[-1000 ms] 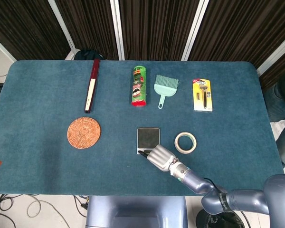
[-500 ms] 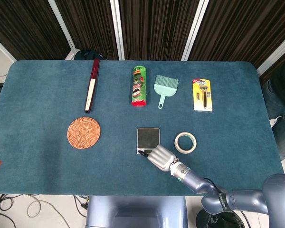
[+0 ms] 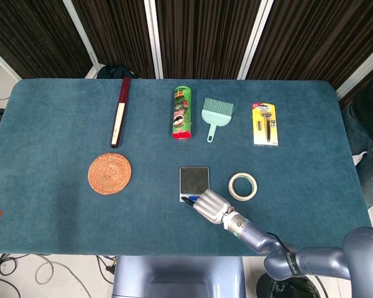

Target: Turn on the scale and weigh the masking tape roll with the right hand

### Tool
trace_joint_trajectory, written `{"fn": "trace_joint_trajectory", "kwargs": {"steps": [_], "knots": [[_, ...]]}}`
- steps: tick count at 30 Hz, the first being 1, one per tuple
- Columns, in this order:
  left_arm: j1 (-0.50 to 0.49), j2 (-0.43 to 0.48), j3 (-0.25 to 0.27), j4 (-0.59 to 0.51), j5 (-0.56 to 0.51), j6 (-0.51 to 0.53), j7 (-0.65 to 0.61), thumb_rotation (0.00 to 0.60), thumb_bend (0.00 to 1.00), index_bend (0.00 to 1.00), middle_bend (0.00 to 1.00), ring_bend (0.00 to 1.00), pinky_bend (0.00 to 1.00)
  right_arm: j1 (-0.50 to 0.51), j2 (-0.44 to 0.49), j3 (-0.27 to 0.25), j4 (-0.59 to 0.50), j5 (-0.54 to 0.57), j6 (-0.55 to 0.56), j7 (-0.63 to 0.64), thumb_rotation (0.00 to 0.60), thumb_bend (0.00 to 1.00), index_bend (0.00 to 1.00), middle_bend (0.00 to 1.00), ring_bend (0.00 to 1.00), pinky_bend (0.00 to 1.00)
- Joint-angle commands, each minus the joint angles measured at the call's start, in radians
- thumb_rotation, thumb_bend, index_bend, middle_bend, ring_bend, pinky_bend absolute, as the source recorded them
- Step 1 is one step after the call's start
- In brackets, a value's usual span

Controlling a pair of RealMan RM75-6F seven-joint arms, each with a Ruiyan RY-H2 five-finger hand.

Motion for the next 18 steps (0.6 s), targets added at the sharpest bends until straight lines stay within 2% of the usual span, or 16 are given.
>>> {"fn": "trace_joint_trajectory", "kwargs": {"steps": [1, 12, 18], "knots": [[0.0, 0.0, 0.0, -0.001, 0.0, 0.0, -0.001, 0.6, 0.0, 0.0, 0.0, 0.0, 0.0, 0.001, -0.001, -0.001, 0.001, 0.0, 0.0, -0.002, 0.6, 0.99, 0.17, 0.74, 0.79, 0.71], [0.0, 0.001, 0.0, -0.001, 0.001, 0.0, -0.002, 0.6, 0.0, 0.0, 0.0, 0.0, 0.0, 0.0, -0.004, -0.01, 0.005, 0.005, -0.003, 0.002, 0.6, 0.99, 0.26, 0.74, 0.79, 0.71], [0.0, 0.001, 0.0, -0.001, 0.001, 0.0, -0.002, 0.6, 0.0, 0.0, 0.0, 0.0, 0.0, 0.003, -0.001, -0.008, 0.001, 0.003, 0.0, 0.002, 0.6, 0.99, 0.27, 0.74, 0.79, 0.71]]}}
